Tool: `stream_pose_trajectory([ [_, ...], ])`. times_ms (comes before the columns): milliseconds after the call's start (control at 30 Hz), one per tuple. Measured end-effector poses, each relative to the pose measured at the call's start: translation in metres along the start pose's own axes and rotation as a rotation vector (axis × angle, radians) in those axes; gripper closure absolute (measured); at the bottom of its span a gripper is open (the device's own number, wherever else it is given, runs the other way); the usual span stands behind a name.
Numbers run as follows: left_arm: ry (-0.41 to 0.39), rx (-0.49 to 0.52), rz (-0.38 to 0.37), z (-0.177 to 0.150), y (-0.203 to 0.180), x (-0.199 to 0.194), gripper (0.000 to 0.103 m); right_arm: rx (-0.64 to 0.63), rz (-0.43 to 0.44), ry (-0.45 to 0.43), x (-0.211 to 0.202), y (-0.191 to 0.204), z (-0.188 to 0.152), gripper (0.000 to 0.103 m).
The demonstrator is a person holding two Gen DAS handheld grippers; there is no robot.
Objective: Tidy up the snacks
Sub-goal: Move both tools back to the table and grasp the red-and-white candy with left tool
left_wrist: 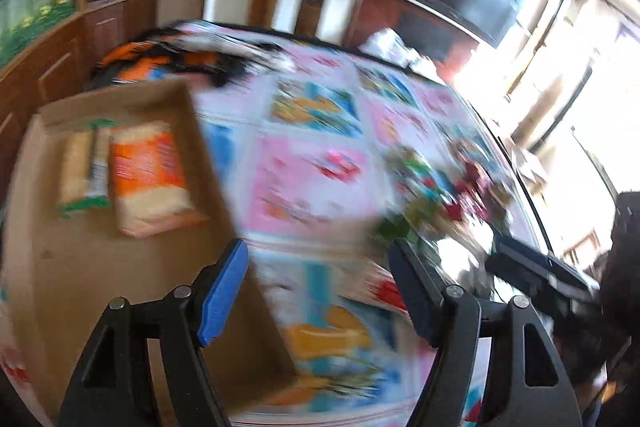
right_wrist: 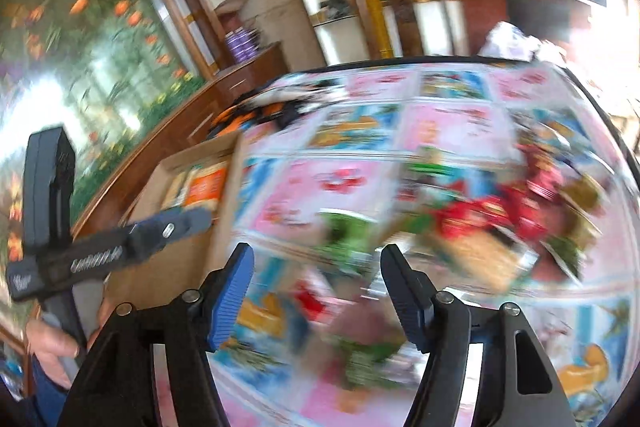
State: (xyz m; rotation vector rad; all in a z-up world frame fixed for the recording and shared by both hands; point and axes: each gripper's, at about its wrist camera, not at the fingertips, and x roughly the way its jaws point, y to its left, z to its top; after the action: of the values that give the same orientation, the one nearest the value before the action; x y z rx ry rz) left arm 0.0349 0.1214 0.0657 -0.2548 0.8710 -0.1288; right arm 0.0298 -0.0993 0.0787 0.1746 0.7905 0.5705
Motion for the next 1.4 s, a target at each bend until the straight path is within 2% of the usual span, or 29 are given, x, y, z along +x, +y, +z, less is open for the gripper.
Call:
stream_pose_trajectory([
  [100, 0.056, 0.061, 0.001, -0.007, -0.029, 0.02, 0.03, 0.096, 0.008, -0.012, -0.009, -0.041, -0.008, 0.033],
  [200, 0.101, 0.073, -0.012, -0.011, -0.046, 0.037, 0.03, 0.181, -0.009, 0.003, -0.011, -0.071, -0.011, 0.033],
  [333, 0.12, 0.086, 0.047, -0.013, -0.055, 0.056, 0.03, 0.211, -0.015, -0.003, -0.018, -0.079, -0.007, 0.033],
  [400, 0.141, 0.082, 0.05, -0.015, -0.056, 0.065, 0.03, 0.21, -0.037, 0.013, -0.017, -0.083, -0.009, 0.032],
  [533, 0.174, 0.134, -0.009, -0.024, -0.066, 0.07, 0.03, 0.246, -0.047, 0.065, -0.009, -0.092, -0.013, 0.032],
  [633, 0.21, 0.188, -0.126, -0.032, -0.078, 0.068, 0.03, 0.259, -0.049, 0.07, -0.01, -0.096, -0.015, 0.032],
  [667, 0.226, 0.225, -0.163, -0.037, -0.085, 0.066, 0.03, 0.261, -0.049, 0.07, -0.01, -0.097, -0.016, 0.032],
  [833, 0.27, 0.396, -0.225, -0.064, -0.107, 0.054, 0.026, 0.273, -0.06, 0.069, -0.011, -0.102, -0.017, 0.033],
  [933, 0.277, 0.476, -0.222, -0.08, -0.113, 0.044, 0.025, 0.293, -0.062, 0.071, -0.012, -0.107, -0.017, 0.033],
  [1100, 0.28, 0.544, -0.232, -0.1, -0.11, 0.024, 0.024, 0.303, -0.059, 0.058, -0.017, -0.11, -0.016, 0.032],
  [1200, 0.219, 0.581, -0.198, -0.102, -0.109, 0.014, 0.024, 0.311, -0.053, 0.056, -0.019, -0.112, -0.016, 0.033],
  [1267, 0.188, 0.631, -0.139, -0.1, -0.112, 0.016, 0.024, 0.313, -0.049, 0.054, -0.02, -0.111, -0.016, 0.032],
  [1400, 0.18, 0.741, -0.094, -0.101, -0.123, 0.03, 0.024, 0.31, -0.046, 0.047, -0.021, -0.11, -0.016, 0.032],
])
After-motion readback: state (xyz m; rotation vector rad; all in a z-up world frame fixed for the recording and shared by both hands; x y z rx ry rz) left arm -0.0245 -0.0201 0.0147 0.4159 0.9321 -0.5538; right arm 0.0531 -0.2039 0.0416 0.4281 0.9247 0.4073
